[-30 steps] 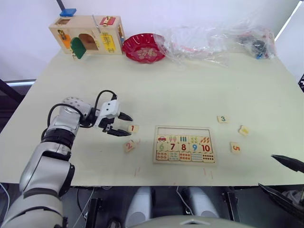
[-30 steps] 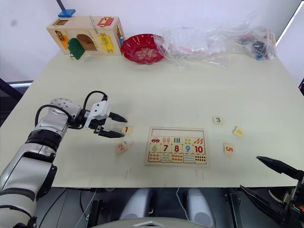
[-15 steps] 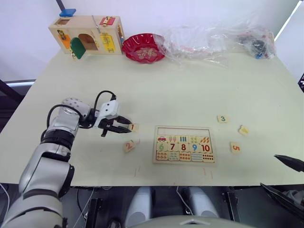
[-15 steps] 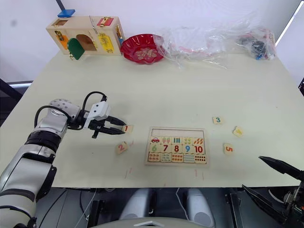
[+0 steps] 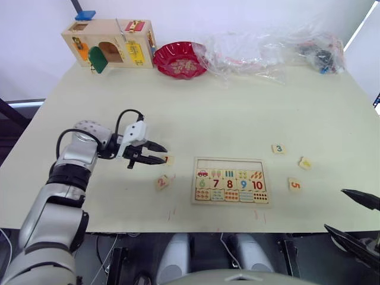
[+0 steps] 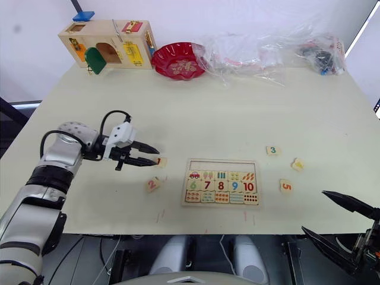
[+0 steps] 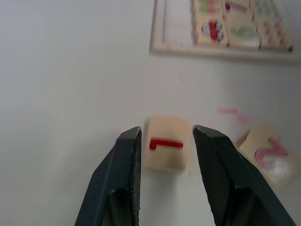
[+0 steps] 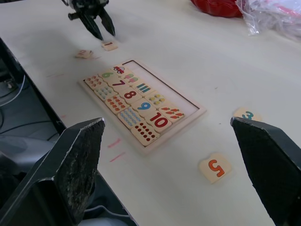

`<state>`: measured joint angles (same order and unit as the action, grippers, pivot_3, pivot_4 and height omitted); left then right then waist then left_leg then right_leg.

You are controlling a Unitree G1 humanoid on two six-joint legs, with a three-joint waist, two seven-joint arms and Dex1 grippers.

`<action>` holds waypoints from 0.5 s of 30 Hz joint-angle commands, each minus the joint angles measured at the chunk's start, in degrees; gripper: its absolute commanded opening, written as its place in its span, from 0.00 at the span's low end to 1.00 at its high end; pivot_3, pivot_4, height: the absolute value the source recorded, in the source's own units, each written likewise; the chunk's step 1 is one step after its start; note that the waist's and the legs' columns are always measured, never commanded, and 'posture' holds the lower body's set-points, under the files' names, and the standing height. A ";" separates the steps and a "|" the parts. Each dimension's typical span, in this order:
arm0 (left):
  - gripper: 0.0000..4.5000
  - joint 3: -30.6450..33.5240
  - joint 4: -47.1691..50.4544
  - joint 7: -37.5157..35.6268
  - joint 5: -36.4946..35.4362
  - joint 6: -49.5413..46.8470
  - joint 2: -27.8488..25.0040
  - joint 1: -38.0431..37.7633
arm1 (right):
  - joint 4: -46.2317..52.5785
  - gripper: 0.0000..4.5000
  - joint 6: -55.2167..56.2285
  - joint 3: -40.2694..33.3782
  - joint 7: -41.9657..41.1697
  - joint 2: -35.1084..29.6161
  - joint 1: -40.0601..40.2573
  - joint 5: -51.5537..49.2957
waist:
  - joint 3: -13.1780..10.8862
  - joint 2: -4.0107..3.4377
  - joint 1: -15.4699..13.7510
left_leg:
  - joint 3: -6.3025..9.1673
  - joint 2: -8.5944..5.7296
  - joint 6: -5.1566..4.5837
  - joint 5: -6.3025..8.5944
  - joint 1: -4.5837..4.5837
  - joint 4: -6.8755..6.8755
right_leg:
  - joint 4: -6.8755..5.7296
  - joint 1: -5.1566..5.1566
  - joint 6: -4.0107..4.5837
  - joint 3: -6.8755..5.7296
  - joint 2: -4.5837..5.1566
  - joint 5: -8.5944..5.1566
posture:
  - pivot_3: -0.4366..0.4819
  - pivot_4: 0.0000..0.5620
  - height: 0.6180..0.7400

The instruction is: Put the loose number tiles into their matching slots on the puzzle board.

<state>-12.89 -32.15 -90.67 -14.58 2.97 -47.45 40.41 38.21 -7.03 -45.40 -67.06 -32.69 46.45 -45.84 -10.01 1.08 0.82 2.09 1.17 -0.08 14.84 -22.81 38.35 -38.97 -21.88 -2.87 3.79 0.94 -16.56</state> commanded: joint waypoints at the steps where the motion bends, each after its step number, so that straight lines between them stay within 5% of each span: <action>1: 0.41 2.83 10.86 -0.32 -2.83 -7.70 -2.26 -2.36 | 1.85 1.00 -0.08 0.09 0.61 -0.33 -0.30 -1.46 | 0.01 -0.02 0.01 | -0.01 0.01 0.00 0.00 0.02 -0.01 | 0.00 0.01 0.00 0.01 0.01 0.00 | 0.48 0.27 1.00; 6: 0.41 3.57 17.28 -0.63 -5.31 -13.69 -4.97 -4.65 | 2.38 1.00 -0.20 1.67 1.46 -0.15 -0.98 -1.11 | 0.01 -0.02 -0.04 | 0.00 0.02 0.00 0.00 0.03 0.00 | -0.01 0.01 0.00 0.01 0.01 0.00 | 0.48 0.27 1.00; 11: 0.76 2.37 8.90 -1.40 -0.65 -6.86 -3.78 -4.19 | 1.91 1.00 -0.20 2.67 1.81 -0.50 -1.89 -0.80 | 0.03 -0.06 -0.05 | -0.04 -0.01 0.00 0.00 0.06 0.00 | 0.00 0.01 0.01 0.02 -0.02 0.00 | 0.48 0.27 1.00; 15: 0.76 1.33 2.41 -1.36 2.24 -2.01 -0.93 -1.88 | 1.64 1.00 -0.44 2.69 1.80 -0.99 -2.46 -0.95 | 0.02 -0.03 -0.24 | -0.04 -0.04 0.00 0.00 0.03 0.02 | 0.02 0.02 0.00 0.01 -0.01 0.00 | 0.48 0.27 1.00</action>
<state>-11.98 -28.54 -90.59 -13.29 -1.84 -48.62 36.49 39.40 -7.44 -42.41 -65.40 -33.29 44.05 -45.92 -9.99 1.05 0.58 2.06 1.13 -0.08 14.84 -22.79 38.38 -38.95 -21.86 -2.87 3.79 0.93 -16.56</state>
